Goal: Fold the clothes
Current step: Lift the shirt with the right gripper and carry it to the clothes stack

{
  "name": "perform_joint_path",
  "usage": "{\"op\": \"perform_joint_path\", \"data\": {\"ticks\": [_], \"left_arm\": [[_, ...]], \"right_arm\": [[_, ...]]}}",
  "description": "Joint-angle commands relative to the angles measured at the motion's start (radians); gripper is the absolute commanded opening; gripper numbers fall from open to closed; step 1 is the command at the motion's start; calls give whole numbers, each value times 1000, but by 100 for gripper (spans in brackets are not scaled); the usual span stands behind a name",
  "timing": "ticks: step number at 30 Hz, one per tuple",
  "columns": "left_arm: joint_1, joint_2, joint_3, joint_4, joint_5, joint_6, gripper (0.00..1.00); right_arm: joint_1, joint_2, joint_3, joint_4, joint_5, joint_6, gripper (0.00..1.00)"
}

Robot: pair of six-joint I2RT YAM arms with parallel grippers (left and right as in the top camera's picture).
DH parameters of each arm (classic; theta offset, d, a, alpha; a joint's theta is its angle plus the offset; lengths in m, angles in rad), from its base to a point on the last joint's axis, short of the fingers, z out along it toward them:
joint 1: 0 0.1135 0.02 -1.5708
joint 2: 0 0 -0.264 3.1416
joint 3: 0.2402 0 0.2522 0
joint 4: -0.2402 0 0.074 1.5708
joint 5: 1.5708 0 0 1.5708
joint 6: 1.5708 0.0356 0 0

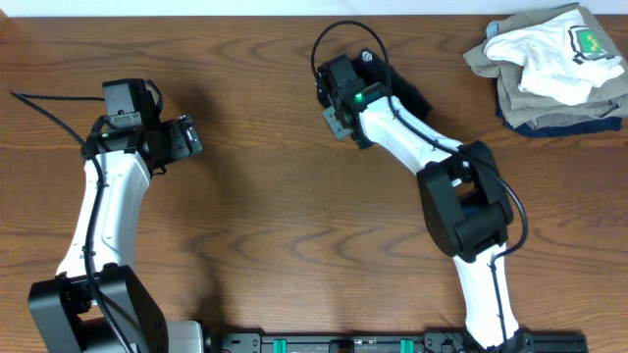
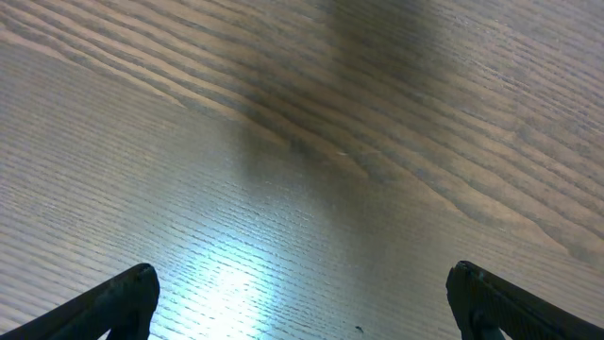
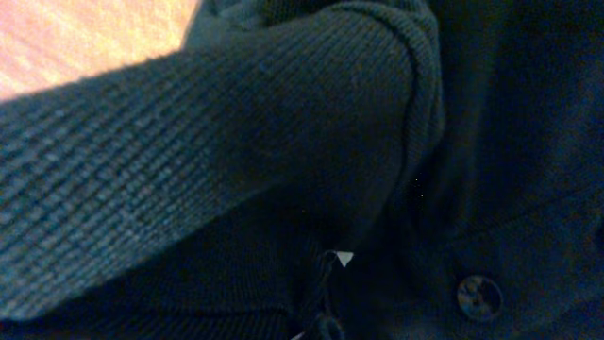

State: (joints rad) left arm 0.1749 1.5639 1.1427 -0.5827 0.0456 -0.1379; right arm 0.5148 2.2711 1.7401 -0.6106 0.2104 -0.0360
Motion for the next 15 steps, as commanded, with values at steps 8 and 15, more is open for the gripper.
{"op": "perform_joint_path", "data": {"ticks": [8,15], "left_arm": [[5,7,-10,-3,-2,-10,98],[5,7,-10,-3,-2,-10,98]], "right_arm": [[-82,-321,100,-145,-1,-11,1],[-222,-444,106,-126,11,-38,1]]}}
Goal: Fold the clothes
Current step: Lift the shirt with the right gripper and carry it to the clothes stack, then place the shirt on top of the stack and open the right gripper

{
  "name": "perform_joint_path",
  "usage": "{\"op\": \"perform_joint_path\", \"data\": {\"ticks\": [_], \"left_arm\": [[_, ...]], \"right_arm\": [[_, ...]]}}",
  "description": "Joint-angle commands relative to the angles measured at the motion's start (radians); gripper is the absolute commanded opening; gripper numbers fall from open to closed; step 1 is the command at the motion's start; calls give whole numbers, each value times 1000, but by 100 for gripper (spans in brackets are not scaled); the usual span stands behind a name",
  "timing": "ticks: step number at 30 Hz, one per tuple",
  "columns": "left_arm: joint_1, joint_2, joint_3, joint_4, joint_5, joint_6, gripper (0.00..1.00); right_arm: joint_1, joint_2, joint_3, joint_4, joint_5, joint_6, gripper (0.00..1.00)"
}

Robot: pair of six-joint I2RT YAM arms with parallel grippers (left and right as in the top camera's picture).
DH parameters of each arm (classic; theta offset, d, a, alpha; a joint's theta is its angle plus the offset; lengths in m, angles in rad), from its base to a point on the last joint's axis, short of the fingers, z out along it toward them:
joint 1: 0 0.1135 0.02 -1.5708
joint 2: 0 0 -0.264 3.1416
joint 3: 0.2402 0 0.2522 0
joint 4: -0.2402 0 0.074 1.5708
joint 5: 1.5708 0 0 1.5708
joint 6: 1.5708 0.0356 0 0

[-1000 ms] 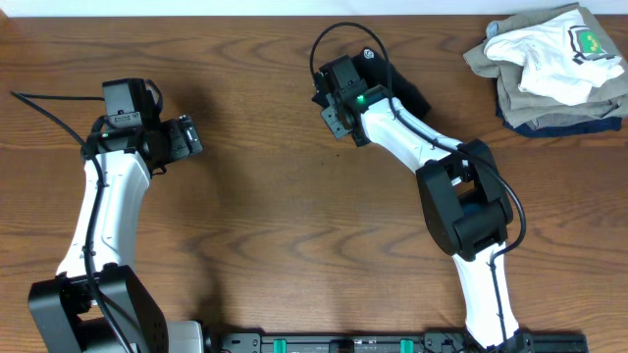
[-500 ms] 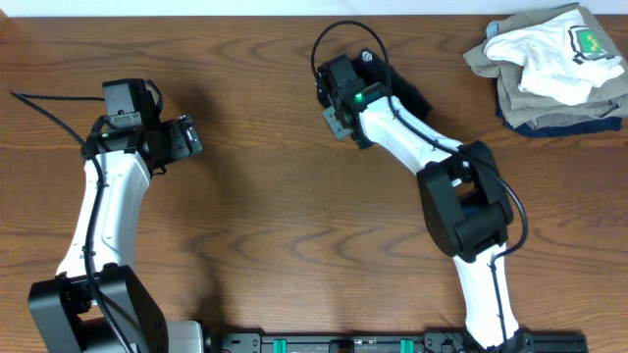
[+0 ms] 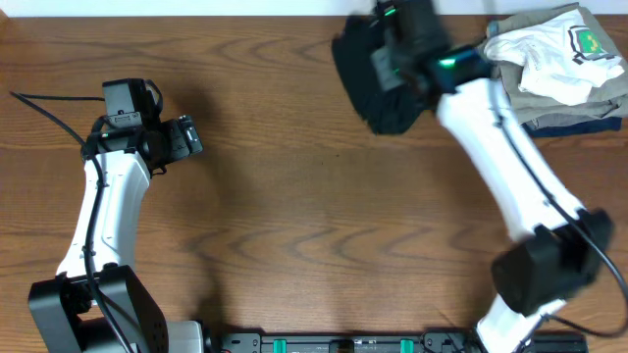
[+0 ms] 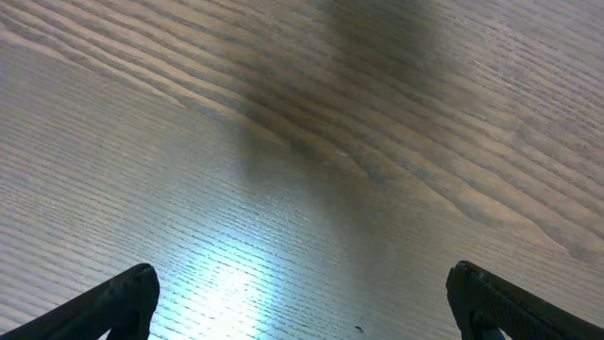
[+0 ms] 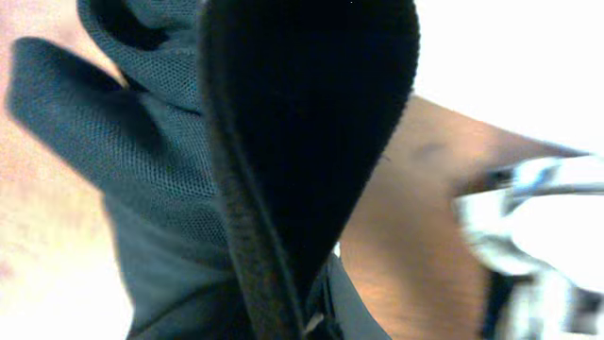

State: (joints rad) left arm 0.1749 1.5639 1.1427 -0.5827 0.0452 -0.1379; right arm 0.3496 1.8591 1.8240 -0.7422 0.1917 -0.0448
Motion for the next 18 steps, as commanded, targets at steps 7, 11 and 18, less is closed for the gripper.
{"op": "perform_joint_path", "data": {"ticks": [7,11,18], "left_arm": [[5,7,-10,-3,-2,-10,98],[5,7,-10,-3,-2,-10,98],[5,7,-10,-3,-2,-10,98]], "right_arm": [[-224,-60,86,64,92,-97,1],[-309,-60,128,131,142,-157,1],[-452,-48,135,291,145,-268,1]]}}
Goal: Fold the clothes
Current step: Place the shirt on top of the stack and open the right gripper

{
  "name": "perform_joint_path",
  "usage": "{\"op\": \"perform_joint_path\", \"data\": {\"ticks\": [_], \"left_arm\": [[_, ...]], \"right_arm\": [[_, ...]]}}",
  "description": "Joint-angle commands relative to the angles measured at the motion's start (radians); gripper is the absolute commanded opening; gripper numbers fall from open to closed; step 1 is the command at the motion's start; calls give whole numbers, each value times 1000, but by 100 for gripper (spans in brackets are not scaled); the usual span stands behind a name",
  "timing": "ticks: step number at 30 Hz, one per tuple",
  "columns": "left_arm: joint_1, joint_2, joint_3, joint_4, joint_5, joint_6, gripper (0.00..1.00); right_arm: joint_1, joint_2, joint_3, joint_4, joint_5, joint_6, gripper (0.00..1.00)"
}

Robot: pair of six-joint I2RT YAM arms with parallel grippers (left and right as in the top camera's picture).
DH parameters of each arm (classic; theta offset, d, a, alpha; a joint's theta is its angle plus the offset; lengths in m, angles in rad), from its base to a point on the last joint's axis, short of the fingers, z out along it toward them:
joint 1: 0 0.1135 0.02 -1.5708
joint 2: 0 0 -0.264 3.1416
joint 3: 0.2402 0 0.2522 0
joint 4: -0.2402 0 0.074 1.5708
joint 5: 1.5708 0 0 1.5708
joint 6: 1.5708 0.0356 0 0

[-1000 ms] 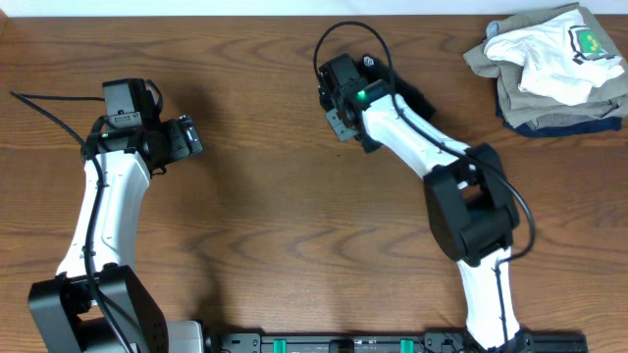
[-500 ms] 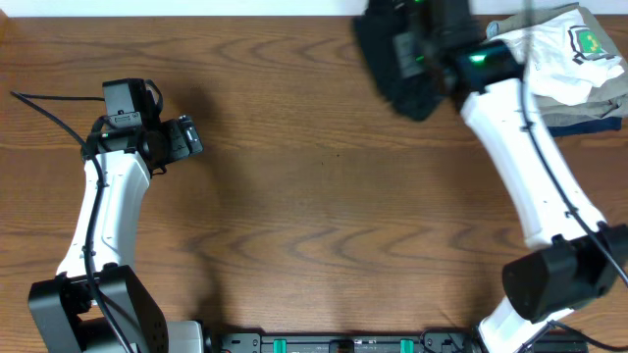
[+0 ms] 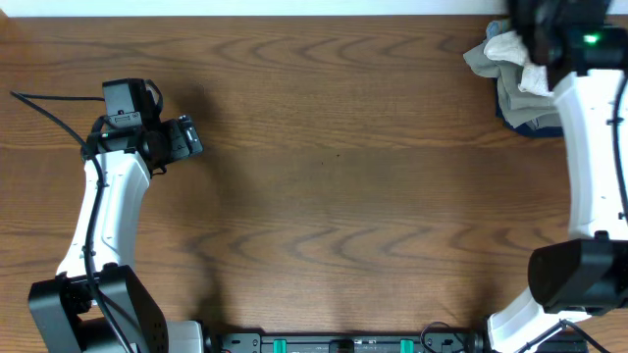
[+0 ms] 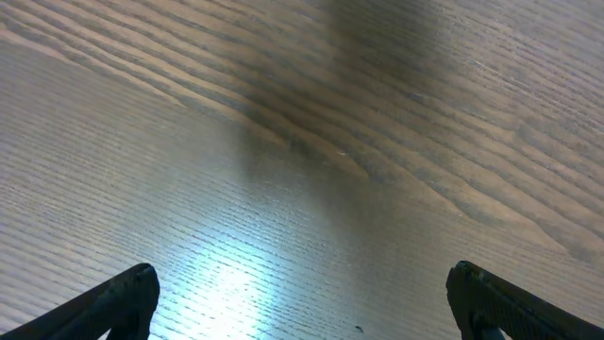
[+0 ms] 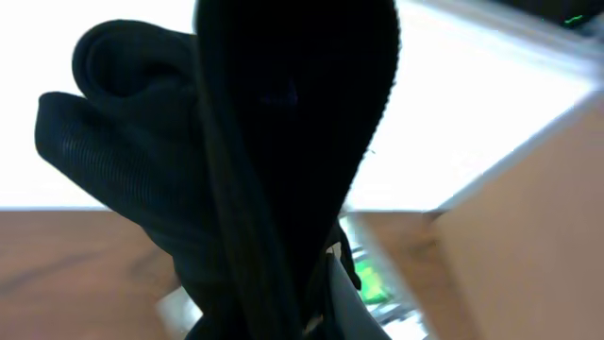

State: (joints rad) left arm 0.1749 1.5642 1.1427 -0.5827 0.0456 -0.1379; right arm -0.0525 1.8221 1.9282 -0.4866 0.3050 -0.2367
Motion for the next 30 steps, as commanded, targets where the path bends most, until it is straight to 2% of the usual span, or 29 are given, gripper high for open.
{"op": "perform_joint_path", "data": {"ticks": [1,12,19,24,30], "left_arm": [[5,7,-10,-3,-2,-10,98],[5,7,-10,3,-2,-11,98],[5,7,-10,17,-2,-52,98],[5,7,-10,21,-2,-52,98],[5,7,-10,21,-2,-52,98]], "right_arm": [[-72,-6,31,58,32,-89,1],[-203,165,31,260,-6,-306,1],[-227,294,31,335,3,-339,1],[-230,353,31,323,5,-341,1],[-203,357,31,211,-38,-325,1]]}}
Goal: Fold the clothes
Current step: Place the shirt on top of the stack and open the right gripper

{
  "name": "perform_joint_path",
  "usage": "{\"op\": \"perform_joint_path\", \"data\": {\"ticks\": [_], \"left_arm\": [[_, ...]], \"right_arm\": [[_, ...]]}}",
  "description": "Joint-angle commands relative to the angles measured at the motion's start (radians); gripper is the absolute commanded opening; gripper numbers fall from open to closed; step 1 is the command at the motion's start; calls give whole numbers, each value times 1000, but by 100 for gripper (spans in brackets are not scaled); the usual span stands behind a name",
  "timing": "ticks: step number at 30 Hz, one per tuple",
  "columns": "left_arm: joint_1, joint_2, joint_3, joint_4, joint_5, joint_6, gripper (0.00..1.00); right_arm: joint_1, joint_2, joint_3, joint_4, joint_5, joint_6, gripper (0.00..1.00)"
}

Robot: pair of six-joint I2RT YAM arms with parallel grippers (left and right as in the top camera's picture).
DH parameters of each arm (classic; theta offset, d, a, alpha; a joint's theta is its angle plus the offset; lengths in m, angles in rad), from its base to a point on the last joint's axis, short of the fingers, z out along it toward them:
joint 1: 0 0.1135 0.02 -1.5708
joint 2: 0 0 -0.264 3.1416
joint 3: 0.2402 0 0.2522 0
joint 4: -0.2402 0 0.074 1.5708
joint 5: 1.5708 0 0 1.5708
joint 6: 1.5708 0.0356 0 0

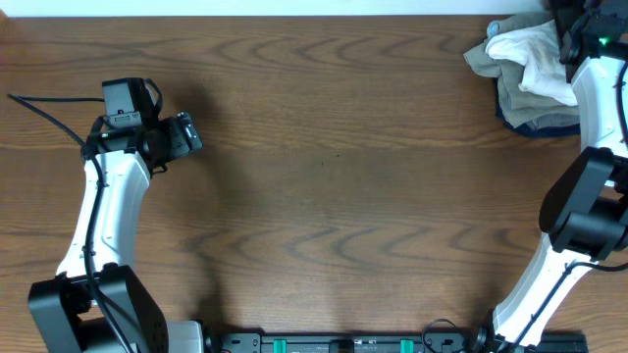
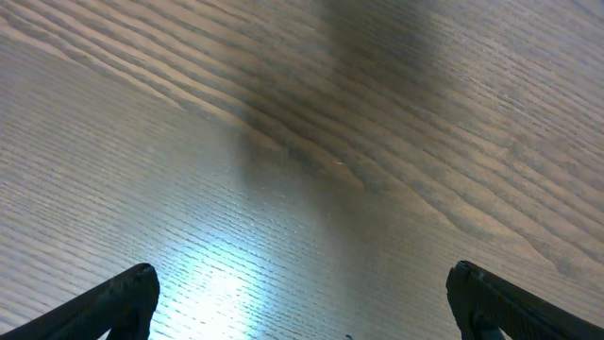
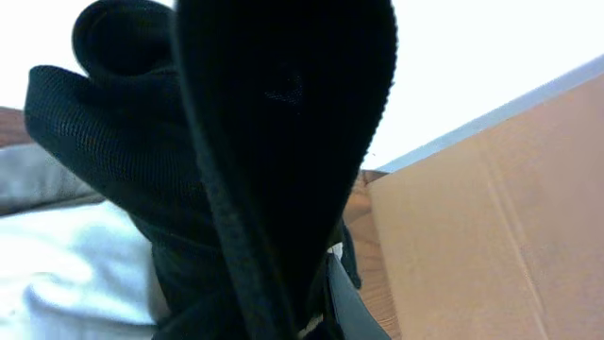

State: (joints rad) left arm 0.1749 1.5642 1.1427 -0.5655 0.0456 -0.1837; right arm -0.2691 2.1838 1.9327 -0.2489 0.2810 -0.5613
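Note:
A dark knit garment hangs bunched in my right gripper, which is shut on it and fills most of the right wrist view. In the overhead view the right gripper is at the far right corner, over the pile of clothes; the dark garment is barely visible there. The pile's white top piece and a grey one lie just under the held garment. My left gripper stands open low over bare wood, its fingertips wide apart; overhead it sits at the left.
A brown cardboard box stands right beside the pile, past the table's far right corner. The wooden table stretches between the two arms. A black cable trails from the left arm.
My right gripper, still shut on the dark garment, has moved a little further into the far right corner, and the white and grey pile now shows under it. The left arm is unchanged.
My right gripper was down on the dark garment at the table's upper middle. Then it held the garment lifted, near the pile. Then it was at the far right corner with the garment, where it now hangs over the pile. The left gripper stayed open and still.

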Motion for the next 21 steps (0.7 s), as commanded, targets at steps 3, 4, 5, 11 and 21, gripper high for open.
{"op": "perform_joint_path", "data": {"ticks": [3,4,5,11,21], "left_arm": [[5,7,-10,3,-2,-6,98],[5,7,-10,3,-2,-6,98],[5,7,-10,3,-2,-6,98],[5,7,-10,6,-2,-6,98],[5,7,-10,-2,-2,-6,98]], "right_arm": [[42,-5,26,-114,-37,35,8],[54,-5,26,-154,-53,53,25],[66,-6,26,-197,-77,77,37],[149,-10,26,-370,-317,275,67],[298,-118,27,-394,-372,398,97]]}}
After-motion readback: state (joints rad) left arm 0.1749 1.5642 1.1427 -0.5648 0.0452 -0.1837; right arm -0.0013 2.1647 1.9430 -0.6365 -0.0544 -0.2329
